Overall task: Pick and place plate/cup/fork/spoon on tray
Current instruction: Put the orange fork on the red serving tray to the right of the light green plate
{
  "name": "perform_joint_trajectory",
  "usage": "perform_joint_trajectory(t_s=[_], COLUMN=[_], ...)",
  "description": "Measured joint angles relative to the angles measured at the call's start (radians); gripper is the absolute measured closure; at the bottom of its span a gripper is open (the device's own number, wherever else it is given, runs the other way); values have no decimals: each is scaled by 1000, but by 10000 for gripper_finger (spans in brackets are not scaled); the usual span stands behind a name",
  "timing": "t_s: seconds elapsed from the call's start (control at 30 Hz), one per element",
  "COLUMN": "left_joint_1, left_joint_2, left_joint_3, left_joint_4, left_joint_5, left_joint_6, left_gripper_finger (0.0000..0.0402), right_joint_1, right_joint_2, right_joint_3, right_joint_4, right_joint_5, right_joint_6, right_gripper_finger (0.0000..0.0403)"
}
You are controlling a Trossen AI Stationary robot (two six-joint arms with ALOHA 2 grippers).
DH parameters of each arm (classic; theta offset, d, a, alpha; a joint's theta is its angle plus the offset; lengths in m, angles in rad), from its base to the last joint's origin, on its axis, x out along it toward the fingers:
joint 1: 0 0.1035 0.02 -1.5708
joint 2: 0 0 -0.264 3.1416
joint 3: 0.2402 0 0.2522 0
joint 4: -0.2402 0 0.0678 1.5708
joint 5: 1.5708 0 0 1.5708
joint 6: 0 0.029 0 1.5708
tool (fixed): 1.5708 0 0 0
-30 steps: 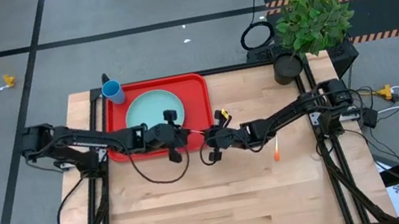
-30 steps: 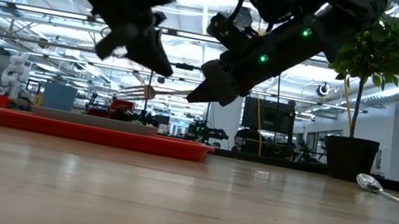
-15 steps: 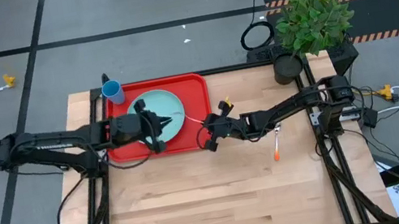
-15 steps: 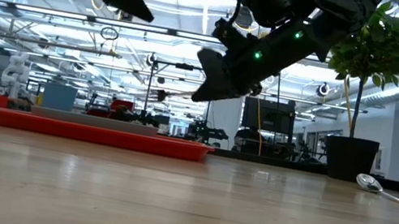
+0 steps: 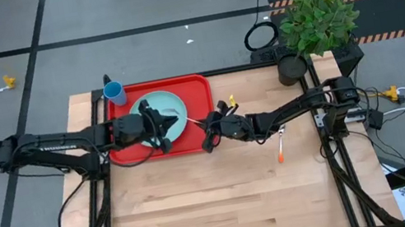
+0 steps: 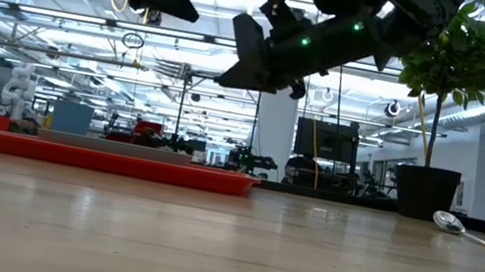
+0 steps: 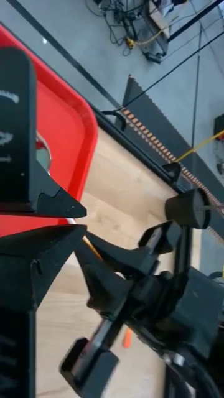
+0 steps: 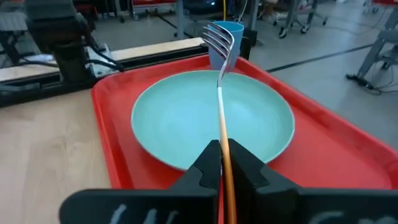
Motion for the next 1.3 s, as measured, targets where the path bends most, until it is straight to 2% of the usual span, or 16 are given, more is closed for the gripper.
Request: perform_joint_trajectory(t_s=[0.17, 0.27, 0.43, 0.53, 0.73, 0.83, 1.03, 1.2, 1.3], left_joint_1=[2, -2, -26, -42, -55, -56, -81, -102, -108], left_joint_2=[-1, -1, 34, 106, 284, 335, 391, 403, 403], left_joint_3=[0, 0, 0, 0, 0, 0, 0, 0, 0], left_joint_4=[23, 26, 57, 157, 459, 538, 538, 550, 588], left_joint_5=[0, 0, -5, -27, -40, -97, -278, -374, -390], left_joint_6=[-30, -90, -185, -223, -233, -294, -424, -496, -492], left_gripper_finger=[367, 354, 309, 282, 249, 246, 245, 245, 245], right_joint_1=[-1, -4, -22, -31, -42, -42, -42, -42, -42], right_joint_2=[0, 0, 0, 0, 0, 0, 0, 0, 0], right_joint_3=[-32, -116, -242, -262, -263, -267, -298, -306, -306], right_joint_4=[53, 212, 494, 586, 617, 624, 726, 773, 782], right_joint_5=[40, 39, 33, -10, -47, -47, -48, -50, -92], right_joint_6=[-8, -11, -29, -60, -80, -94, -126, -143, -139], right_gripper_finger=[403, 403, 403, 403, 403, 403, 403, 403, 403])
